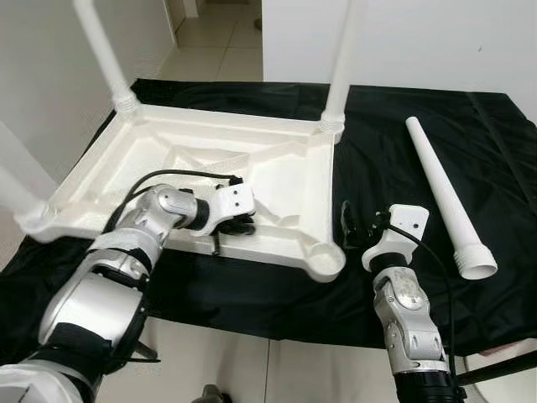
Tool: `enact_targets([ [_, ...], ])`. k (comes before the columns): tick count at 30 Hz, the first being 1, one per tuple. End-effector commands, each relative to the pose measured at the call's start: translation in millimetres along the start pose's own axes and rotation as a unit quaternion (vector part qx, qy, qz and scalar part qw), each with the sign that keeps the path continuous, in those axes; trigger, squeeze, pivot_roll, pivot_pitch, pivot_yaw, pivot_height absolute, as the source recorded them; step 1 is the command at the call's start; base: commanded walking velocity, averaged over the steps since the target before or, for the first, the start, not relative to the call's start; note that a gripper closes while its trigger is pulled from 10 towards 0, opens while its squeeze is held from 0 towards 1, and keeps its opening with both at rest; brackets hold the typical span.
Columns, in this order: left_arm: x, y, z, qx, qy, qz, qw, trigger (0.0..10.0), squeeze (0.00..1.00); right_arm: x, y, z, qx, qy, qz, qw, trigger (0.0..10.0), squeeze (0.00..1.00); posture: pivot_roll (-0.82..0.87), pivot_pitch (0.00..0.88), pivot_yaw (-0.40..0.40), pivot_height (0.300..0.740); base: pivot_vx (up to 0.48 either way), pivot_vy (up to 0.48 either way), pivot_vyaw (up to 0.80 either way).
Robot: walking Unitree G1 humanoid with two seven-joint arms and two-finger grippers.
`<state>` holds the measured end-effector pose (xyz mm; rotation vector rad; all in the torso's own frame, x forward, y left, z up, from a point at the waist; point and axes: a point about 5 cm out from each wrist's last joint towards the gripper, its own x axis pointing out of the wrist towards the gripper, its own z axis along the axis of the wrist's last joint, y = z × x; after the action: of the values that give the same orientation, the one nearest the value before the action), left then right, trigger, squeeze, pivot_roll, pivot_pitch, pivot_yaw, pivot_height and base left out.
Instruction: Building children table
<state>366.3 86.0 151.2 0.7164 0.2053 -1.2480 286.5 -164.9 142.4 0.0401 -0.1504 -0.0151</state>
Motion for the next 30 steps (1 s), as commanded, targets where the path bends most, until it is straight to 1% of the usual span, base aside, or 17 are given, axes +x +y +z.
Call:
enact_targets([
  [1, 8.0, -10.9, -18, -0.057, 0.011, 0.043, 0.997, 0.0, 0.00, 0.1, 1.3, -1, 0.002, 0.005, 0.003, 1.000, 10.0, 0.00, 0.11, 0.100, 0.064, 0.740, 0.000, 0.000, 0.00],
  [4, 12.9, -10.4, -8, -0.053, -0.014, 0.045, 0.997, 0.0, 0.00, 0.6, 2.5, -1, 0.003, 0.005, 0.004, 1.000, 10.0, 0.00, 0.11, 0.100, 0.063, 0.740, 0.000, 0.000, 0.00],
  [5, 12.9, -10.4, -8, -0.053, -0.014, 0.045, 0.997, 0.0, 0.00, 0.6, 2.5, -1, 0.003, 0.005, 0.004, 1.000, 10.0, 0.00, 0.11, 0.100, 0.063, 0.740, 0.000, 0.000, 0.00],
  [8, 18.5, -11.8, 1, -0.050, -0.033, 0.049, 0.997, 0.0, 0.00, 0.8, 4.2, -1, 0.004, 0.005, 0.007, 1.000, 10.0, 0.00, 0.11, 0.100, 0.061, 0.740, 0.000, 0.000, 0.00],
  [11, 20.5, -13.2, 2, -0.049, -0.035, 0.047, 0.997, 0.0, 0.00, 0.9, 4.7, -1, 0.004, 0.005, 0.007, 1.000, 10.0, 0.00, 0.11, 0.100, 0.061, 0.740, 0.000, 0.000, 0.00],
  [12, 21.5, -15.3, 1, -0.041, -0.030, 0.045, 0.998, 5.8, 0.00, 0.8, 5.1, -1, 0.005, 0.004, 0.008, 1.000, 10.0, 0.00, 0.11, 0.100, 0.060, 0.740, 0.000, 0.000, 0.00],
  [13, 22.0, -17.2, -1, -0.035, -0.023, 0.043, 0.998, 10.0, 0.00, 0.8, 5.6, -1, 0.005, 0.003, 0.009, 1.000, 10.0, 0.00, 0.11, 0.100, 0.060, 0.740, 0.000, 0.000, 0.00],
  [14, 21.0, -17.8, -3, -0.039, -0.018, 0.045, 0.998, 10.0, 0.00, 0.8, 5.7, 0, 0.005, 0.000, 0.010, 1.000, 10.0, 0.00, 0.11, 0.099, 0.060, 0.740, 0.000, 0.000, 0.00],
  [15, 20.2, -18.1, -5, -0.042, -0.016, 0.047, 0.998, 10.0, 1.00, 0.7, 5.7, 1, 0.006, -0.002, 0.011, 1.000, 10.0, 0.00, 0.11, 0.099, 0.060, 0.740, 0.000, 0.000, 0.00],
  [16, 20.2, -18.1, -5, -0.042, -0.016, 0.047, 0.998, 10.0, 1.00, 0.7, 5.7, 1, 0.006, -0.002, 0.011, 1.000, 10.0, 0.00, 0.11, 0.099, 0.060, 0.740, 0.000, 0.000, 0.00],
  [19, 14.3, -14.4, -6, -0.063, -0.027, 0.054, 0.996, 10.0, 1.00, 1.8, 3.8, 6, 0.021, -0.022, 0.007, 1.000, 10.0, 0.00, 0.11, 0.097, 0.059, 0.740, 0.000, 0.000, 0.00],
  [21, 12.0, -13.0, -6, -0.065, -0.030, 0.058, 0.996, 10.0, 1.00, 2.7, 3.3, 9, 0.023, -0.028, 0.006, 0.999, 10.0, 0.00, 0.11, 0.093, 0.058, 0.740, 0.000, 0.000, 0.00],
  [23, 8.3, -10.5, -5, -0.057, -0.032, 0.066, 0.996, 10.0, 1.00, 5.4, 2.2, 11, 0.021, -0.032, 0.003, 0.999, 10.0, 0.00, 0.10, 0.090, 0.055, 0.740, 0.000, 0.000, 0.00],
  [26, 7.1, -9.7, -4, -0.054, -0.033, 0.070, 0.996, 10.0, 1.00, 7.6, 0.8, 12, 0.018, -0.033, -0.001, 0.999, 10.0, 0.00, 0.10, 0.090, 0.055, 0.740, 0.000, 0.000, 0.00],
  [27, 5.0, -8.5, -1, -0.052, -0.043, 0.073, 0.995, 10.0, 1.00, 9.4, -1.0, 12, 0.015, -0.034, -0.005, 0.999, 10.0, 0.00, 0.10, 0.086, 0.052, 0.740, 0.000, 0.000, 0.00],
  [29, 5.0, -8.5, -1, -0.052, -0.043, 0.073, 0.995, 10.0, 1.00, 9.4, -1.0, 12, 0.015, -0.034, -0.005, 0.999, 10.0, 0.00, 0.10, 0.086, 0.052, 0.740, 0.000, 0.000, 0.00],
  [30, 0.8, -5.9, 9, -0.051, -0.070, 0.082, 0.993, 10.0, 0.00, 14.3, -7.1, 13, 0.001, -0.031, -0.022, 0.999, 10.0, 0.00, 0.11, 0.080, 0.043, 0.740, 0.000, 0.000, 0.00],
])
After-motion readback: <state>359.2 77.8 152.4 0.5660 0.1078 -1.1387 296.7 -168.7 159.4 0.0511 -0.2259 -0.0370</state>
